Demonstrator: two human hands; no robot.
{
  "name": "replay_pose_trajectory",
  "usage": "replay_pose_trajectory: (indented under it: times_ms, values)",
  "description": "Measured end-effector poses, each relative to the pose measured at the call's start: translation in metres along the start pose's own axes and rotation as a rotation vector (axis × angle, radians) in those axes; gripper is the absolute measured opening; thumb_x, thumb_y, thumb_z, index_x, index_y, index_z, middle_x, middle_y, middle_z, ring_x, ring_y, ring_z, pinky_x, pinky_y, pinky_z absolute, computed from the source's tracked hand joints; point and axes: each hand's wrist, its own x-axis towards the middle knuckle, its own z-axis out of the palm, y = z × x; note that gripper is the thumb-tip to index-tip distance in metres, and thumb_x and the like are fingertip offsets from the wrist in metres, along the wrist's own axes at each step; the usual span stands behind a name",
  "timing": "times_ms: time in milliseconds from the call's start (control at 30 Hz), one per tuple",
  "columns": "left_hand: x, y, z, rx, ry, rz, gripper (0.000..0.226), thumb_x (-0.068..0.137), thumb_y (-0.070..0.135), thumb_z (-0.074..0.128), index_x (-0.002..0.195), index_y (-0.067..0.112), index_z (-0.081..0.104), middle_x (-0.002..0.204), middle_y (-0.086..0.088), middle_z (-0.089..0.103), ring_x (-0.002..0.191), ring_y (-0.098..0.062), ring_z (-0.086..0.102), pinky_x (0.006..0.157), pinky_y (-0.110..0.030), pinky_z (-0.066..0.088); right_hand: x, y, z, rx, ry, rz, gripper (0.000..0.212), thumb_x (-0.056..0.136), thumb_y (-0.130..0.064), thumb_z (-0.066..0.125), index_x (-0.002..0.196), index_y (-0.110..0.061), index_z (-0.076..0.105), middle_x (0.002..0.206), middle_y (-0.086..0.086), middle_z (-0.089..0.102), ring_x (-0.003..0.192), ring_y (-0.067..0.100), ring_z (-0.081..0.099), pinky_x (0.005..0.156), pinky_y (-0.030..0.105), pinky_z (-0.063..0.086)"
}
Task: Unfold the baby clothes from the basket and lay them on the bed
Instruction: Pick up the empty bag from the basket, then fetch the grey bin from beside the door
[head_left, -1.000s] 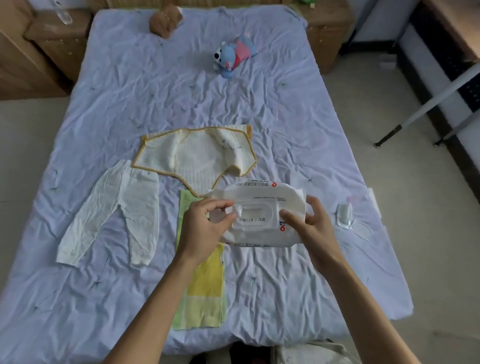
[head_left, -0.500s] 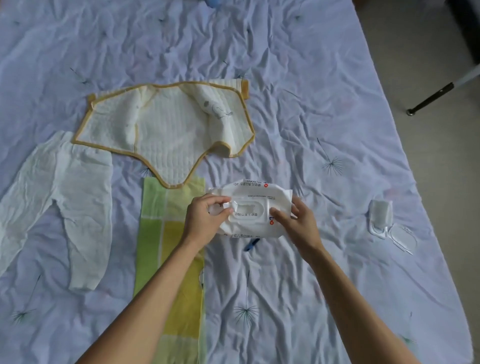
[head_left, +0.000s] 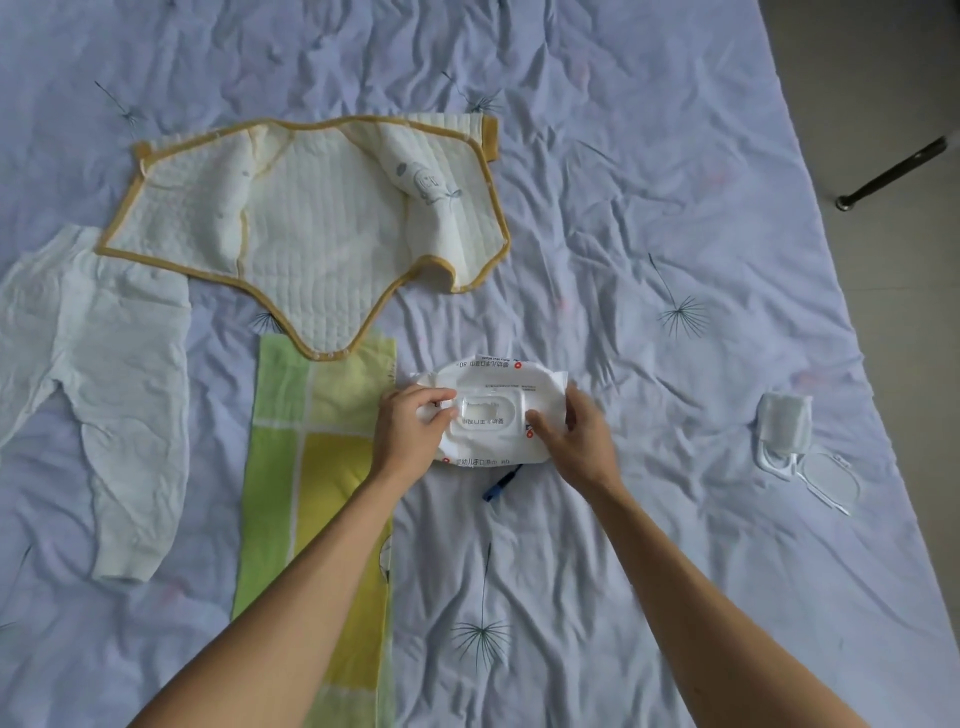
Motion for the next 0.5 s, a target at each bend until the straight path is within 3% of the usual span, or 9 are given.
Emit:
replay_pose_trajectory:
  times_ms: [67,133,200,300,367,500]
  values:
    - [0.000,0.004,-0.003,0.020,-0.013,-0.007,0.021,0.088,0.009,0.078,0.108,0.011,0.079,0.114,-0.004,0.073,0.120,-0.029,0.061,0.106,-0.044,0.047,-0.004,-0.005,-0.002,-0.032,0.041,0.043,0.030,0.086,-0.016,0.076,0.114,-0.014,0.065,0.103,0.002,0.070,0.096,0.024,0.067,0.081,0.035,0.053]
    - [-0.005,0.009,-0.010,0.042,-0.023,0.014,0.021,0.088,0.006,0.077,0.108,0.010,0.079,0.119,-0.004,0.071,0.123,-0.027,0.060,0.109,-0.044,0.045,-0.009,-0.017,-0.011,-0.063,0.065,0.059,0.054,0.088,-0.018,0.076,0.137,-0.007,0.057,0.128,0.009,0.066,0.120,0.026,0.062,0.101,0.039,0.050]
    - [-0.015,0.020,-0.025,0.041,-0.048,0.050,0.022,0.090,0.006,0.075,0.111,0.012,0.079,0.123,-0.002,0.068,0.127,-0.022,0.057,0.111,-0.038,0.044,-0.019,-0.035,-0.025,-0.112,0.074,0.035,0.065,0.090,-0.023,0.076,0.146,-0.008,0.049,0.145,0.010,0.057,0.132,0.028,0.054,0.110,0.046,0.044]
    - [-0.039,0.045,-0.062,0.058,-0.052,0.139,0.023,0.093,0.010,0.073,0.115,0.016,0.077,0.126,0.005,0.065,0.127,-0.015,0.055,0.105,-0.022,0.039,-0.045,-0.073,-0.051,-0.185,0.089,-0.033,0.067,0.089,-0.027,0.077,0.147,-0.012,0.048,0.148,0.010,0.054,0.132,0.030,0.053,0.111,0.045,0.044]
    - [-0.060,0.068,-0.094,0.061,-0.011,0.197,0.024,0.093,0.010,0.072,0.117,0.014,0.075,0.128,0.003,0.065,0.128,-0.016,0.057,0.104,-0.020,0.038,-0.071,-0.105,-0.067,-0.281,0.121,-0.131,0.070,0.087,-0.027,0.079,0.148,-0.011,0.047,0.150,0.011,0.051,0.137,0.030,0.047,0.114,0.039,0.039]
    - [-0.128,0.113,-0.174,0.119,0.084,0.337,0.034,0.091,0.012,0.075,0.124,0.008,0.071,0.133,0.000,0.063,0.130,-0.020,0.058,0.108,-0.015,0.035,-0.143,-0.189,-0.087,-0.458,0.154,-0.346,0.079,0.086,-0.028,0.080,0.151,-0.006,0.042,0.158,0.014,0.042,0.149,0.032,0.032,0.122,0.044,0.029]
